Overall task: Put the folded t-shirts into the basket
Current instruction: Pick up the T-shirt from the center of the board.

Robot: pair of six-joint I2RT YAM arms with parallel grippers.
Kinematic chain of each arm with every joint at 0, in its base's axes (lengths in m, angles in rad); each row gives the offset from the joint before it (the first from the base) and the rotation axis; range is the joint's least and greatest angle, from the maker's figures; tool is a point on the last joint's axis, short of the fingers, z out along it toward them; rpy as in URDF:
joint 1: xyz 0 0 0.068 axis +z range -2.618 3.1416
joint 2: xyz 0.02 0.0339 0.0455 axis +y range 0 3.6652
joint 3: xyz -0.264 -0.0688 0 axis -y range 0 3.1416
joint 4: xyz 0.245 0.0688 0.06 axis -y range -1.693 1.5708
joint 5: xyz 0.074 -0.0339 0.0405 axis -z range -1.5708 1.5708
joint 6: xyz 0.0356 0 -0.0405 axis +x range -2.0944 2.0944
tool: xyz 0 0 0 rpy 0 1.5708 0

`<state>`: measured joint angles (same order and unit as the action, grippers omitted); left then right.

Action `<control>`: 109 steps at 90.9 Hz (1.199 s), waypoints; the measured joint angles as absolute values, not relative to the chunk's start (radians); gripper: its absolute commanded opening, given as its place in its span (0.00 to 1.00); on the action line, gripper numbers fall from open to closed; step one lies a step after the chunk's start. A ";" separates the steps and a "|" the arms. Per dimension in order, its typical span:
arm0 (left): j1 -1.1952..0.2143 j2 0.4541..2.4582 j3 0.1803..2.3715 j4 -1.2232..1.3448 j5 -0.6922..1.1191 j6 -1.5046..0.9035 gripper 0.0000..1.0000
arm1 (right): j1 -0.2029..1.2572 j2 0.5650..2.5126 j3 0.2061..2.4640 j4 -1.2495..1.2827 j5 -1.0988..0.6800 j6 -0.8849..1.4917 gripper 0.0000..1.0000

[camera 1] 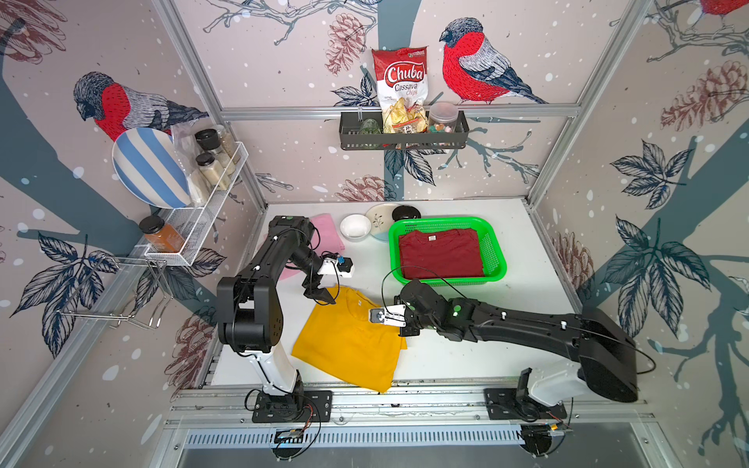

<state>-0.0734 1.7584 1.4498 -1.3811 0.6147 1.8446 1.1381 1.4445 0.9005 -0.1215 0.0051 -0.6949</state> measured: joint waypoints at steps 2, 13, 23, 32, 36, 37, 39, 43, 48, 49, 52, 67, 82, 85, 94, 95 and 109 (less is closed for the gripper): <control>-0.084 1.758 1.446 -1.375 0.601 1.853 0.93 | 1.138 1.431 0.896 -0.127 0.006 -0.709 0.00; -0.141 1.777 1.440 -1.349 0.560 1.868 0.93 | 1.138 1.369 0.877 -0.172 0.020 -0.743 0.00; -0.193 1.824 1.456 -1.310 0.534 1.875 0.92 | 1.136 1.309 0.857 -0.215 0.035 -0.766 0.00; -0.239 1.871 1.479 -1.277 0.514 1.876 0.92 | 1.135 1.267 0.838 -0.245 0.044 -0.783 0.00; -0.259 1.891 1.488 -1.265 0.509 1.877 0.91 | 1.135 1.248 0.828 -0.258 0.047 -0.783 0.00; -0.264 1.895 1.490 -1.262 0.508 1.877 0.91 | 1.135 1.245 0.826 -0.261 0.047 -0.783 0.00; -0.272 1.904 1.495 -1.258 0.505 1.877 0.91 | 1.135 1.235 0.821 -0.265 0.047 -0.783 0.00; -0.288 1.925 1.506 -1.246 0.500 1.879 0.91 | 1.136 1.219 0.812 -0.270 0.047 -0.783 0.00; -0.304 1.951 1.520 -1.230 0.497 1.884 0.91 | 1.139 1.207 0.803 -0.270 0.052 -0.782 0.00; -0.307 1.956 1.522 -1.226 0.497 1.884 0.91 | 1.140 1.205 0.802 -0.271 0.053 -0.782 0.00; -0.315 1.971 1.527 -1.211 0.497 1.884 0.91 | 1.143 1.200 0.798 -0.271 0.054 -0.782 0.00; -0.337 2.032 1.568 -1.172 0.505 1.882 0.91 | 1.152 1.186 0.794 -0.276 0.062 -0.778 0.00; -0.358 2.074 1.615 -1.158 0.519 1.882 0.91 | 1.159 1.183 0.794 -0.293 0.070 -0.778 0.00; -0.364 2.081 1.619 -1.160 0.520 1.883 0.91 | 1.159 1.183 0.794 -0.294 0.070 -0.778 0.00; -0.381 2.106 1.637 -1.178 0.519 1.907 0.90 | 1.162 1.183 0.795 -0.298 0.073 -0.778 0.00; -0.382 2.108 1.640 -1.182 0.519 1.913 0.90 | 1.163 1.183 0.795 -0.298 0.073 -0.778 0.00; -0.389 2.157 1.685 -1.251 0.519 1.970 0.83 | 1.164 1.183 0.796 -0.300 0.076 -0.773 0.00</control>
<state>-0.3893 2.1571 1.6848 -1.2507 0.5186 1.9697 1.1645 1.1828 0.7956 -0.3004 0.0765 -0.7727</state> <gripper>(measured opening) 0.860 0.062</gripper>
